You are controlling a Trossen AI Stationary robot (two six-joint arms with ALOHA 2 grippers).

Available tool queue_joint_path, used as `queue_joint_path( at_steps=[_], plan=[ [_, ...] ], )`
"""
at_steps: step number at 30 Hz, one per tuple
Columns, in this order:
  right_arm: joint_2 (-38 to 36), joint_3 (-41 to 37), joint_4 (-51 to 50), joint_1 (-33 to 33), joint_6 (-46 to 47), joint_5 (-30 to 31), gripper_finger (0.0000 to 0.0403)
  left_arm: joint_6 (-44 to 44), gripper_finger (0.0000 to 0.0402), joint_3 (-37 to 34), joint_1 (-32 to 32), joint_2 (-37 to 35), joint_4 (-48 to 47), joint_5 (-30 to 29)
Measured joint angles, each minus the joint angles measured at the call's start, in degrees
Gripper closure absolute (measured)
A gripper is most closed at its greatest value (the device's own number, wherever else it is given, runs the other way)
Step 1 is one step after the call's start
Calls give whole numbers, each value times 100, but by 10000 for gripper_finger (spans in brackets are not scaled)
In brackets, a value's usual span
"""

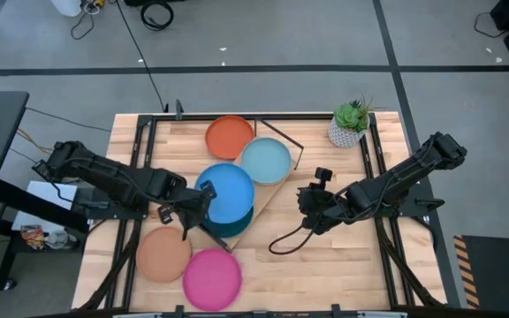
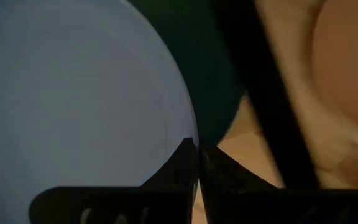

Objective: Place and stack plates onto a shelf
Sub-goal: Stack the blue plate on top of the green plate on the shelf

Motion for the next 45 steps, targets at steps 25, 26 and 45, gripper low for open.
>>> queue_joint_path(
  at_steps=[25,26,45],
  plan=[
    [11,-730,2918,-656,-4530,-764,307,1502,389,0,1245,0,533,1520],
    [11,-748,3111,-713,-4904,-950,302,1505,389,0,1264,0,557,1520],
    [173,-517,3657,-1407,-7267,-2349,275,1496,387,0,1289,0,1122,1518]
  ],
)
